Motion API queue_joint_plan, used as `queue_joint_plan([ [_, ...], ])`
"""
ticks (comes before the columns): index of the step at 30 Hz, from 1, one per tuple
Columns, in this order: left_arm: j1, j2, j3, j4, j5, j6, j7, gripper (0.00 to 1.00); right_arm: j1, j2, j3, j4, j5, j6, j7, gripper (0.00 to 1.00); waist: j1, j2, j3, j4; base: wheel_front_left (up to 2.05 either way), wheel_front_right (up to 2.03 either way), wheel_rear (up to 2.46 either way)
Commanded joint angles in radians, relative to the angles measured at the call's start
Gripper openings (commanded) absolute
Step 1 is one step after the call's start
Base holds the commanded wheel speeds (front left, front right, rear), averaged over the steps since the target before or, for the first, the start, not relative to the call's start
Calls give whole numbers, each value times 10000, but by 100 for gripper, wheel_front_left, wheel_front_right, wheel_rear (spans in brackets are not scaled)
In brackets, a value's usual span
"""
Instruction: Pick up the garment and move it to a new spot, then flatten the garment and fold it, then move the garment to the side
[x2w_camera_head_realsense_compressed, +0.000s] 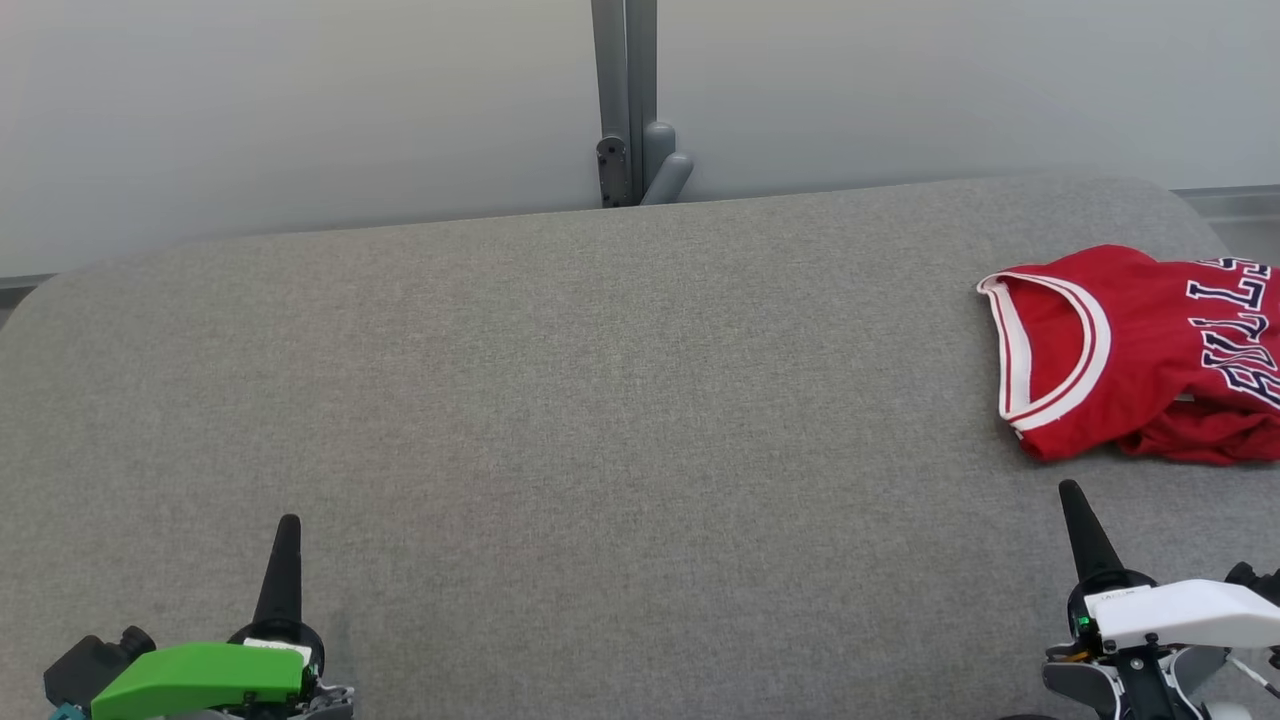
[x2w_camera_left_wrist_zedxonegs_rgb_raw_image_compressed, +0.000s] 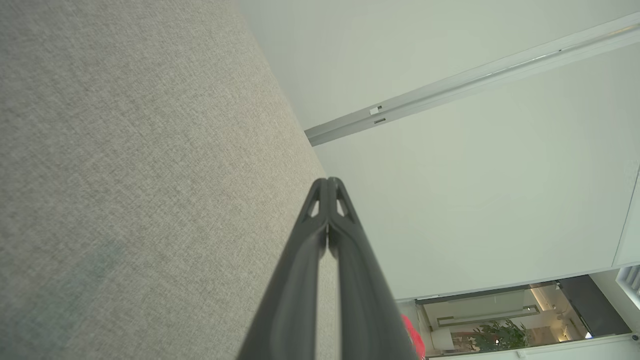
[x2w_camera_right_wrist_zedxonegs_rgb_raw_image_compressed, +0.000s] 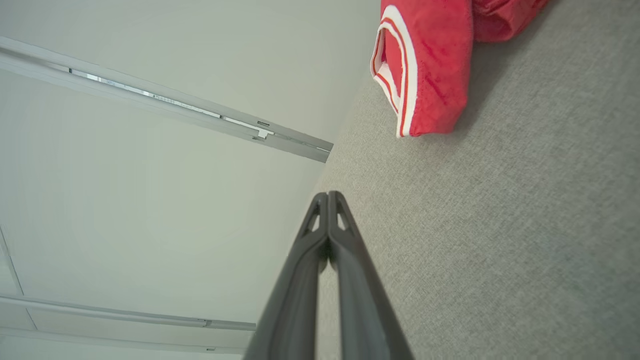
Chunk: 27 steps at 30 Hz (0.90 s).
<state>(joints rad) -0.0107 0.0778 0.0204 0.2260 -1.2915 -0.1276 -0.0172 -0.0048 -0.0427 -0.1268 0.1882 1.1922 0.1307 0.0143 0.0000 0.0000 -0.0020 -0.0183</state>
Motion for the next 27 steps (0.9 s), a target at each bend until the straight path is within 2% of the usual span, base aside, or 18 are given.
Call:
queue_joint_plan([
  [1, -223, 84, 61, -122, -312, -36, 92, 0, -186, -63, 13, -37, 372, 4, 93, 0, 0, 0, 2, 8, 0, 0, 0],
  [27, -471, 65, 355, -214, -2398, -47, 693, 0, -449, -87, 128, 29, 2825, 2, 642, 0, 0, 0, 25, 109, 0, 0, 0],
])
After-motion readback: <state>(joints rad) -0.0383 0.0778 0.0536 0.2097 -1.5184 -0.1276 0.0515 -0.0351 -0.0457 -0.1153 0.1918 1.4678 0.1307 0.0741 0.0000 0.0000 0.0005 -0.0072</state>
